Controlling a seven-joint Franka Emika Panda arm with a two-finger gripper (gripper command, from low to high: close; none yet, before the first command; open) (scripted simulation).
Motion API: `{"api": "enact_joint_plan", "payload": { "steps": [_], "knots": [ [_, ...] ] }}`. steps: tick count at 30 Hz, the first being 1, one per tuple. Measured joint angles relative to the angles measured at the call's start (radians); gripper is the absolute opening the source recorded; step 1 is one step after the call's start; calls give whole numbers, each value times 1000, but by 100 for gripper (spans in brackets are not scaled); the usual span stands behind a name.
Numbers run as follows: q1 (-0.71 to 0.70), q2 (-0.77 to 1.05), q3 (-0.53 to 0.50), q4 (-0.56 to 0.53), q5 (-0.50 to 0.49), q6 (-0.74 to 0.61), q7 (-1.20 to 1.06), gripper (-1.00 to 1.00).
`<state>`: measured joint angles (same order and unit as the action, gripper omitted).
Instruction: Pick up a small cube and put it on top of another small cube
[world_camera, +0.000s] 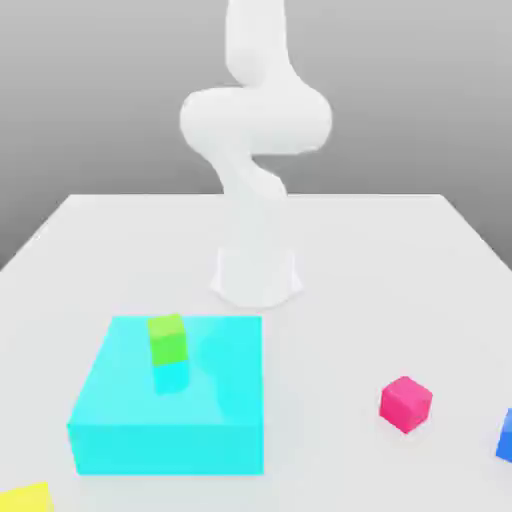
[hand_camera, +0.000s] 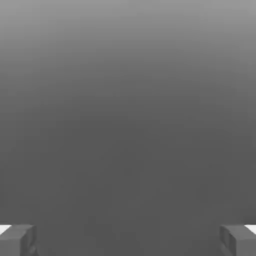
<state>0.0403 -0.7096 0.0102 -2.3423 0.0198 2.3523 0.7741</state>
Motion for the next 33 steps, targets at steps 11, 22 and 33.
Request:
{"api": "enact_joint_plan", "payload": {
  "steps": [11, 22, 33],
  "knots": [
    [162, 405, 92, -189, 61, 233, -95, 0],
    [305, 806, 172, -365, -75, 469, -48, 0],
    [400, 1042, 60, -332, -183, 653, 32, -100]
  ]
}}
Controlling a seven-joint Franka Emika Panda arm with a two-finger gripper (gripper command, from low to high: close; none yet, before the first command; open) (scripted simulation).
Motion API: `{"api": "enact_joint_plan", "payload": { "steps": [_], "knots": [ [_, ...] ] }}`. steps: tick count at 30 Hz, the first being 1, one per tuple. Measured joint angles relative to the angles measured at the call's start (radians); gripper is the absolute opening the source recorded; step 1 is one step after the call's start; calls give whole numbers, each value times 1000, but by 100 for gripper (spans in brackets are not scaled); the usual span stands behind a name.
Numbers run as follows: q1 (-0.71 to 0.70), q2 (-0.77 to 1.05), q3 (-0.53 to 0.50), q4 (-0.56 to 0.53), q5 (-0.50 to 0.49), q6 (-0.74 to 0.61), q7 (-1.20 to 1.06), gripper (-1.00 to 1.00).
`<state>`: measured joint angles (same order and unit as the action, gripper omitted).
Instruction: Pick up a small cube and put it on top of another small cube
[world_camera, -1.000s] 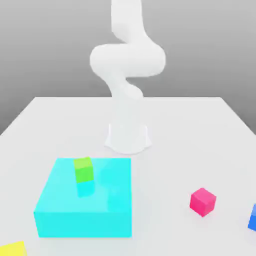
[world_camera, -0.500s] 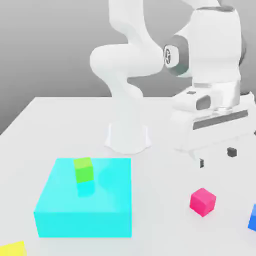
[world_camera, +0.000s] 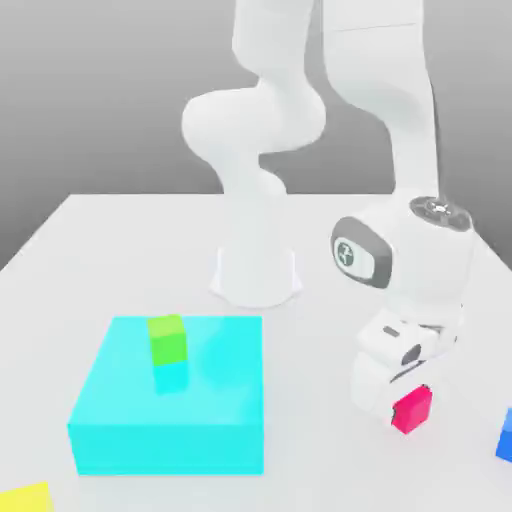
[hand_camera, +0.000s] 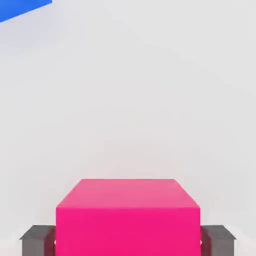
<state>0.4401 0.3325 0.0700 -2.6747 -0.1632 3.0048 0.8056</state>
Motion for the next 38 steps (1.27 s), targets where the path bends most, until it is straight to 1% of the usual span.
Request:
{"api": "enact_joint_plan", "payload": {
  "steps": [3, 9, 10, 18, 28, 30, 32, 33, 38],
  "knots": [
    [-2, -4, 2, -1, 0, -4, 0, -100],
    [-51, -199, 72, -39, 95, -159, -73, -100],
    [-70, -207, 67, -27, 110, -184, -95, -100],
    [-316, -91, -84, 201, 198, -344, -339, -100],
    [-624, 10, -243, 484, 269, -501, -631, -100],
    [-673, 45, -260, 531, 285, -500, -682, -100],
    [-696, 111, -252, 549, 307, -448, -708, -100],
    [-704, 142, -245, 553, 317, -421, -717, 100],
    [-704, 142, -245, 553, 317, -422, -717, 100]
  ]
}}
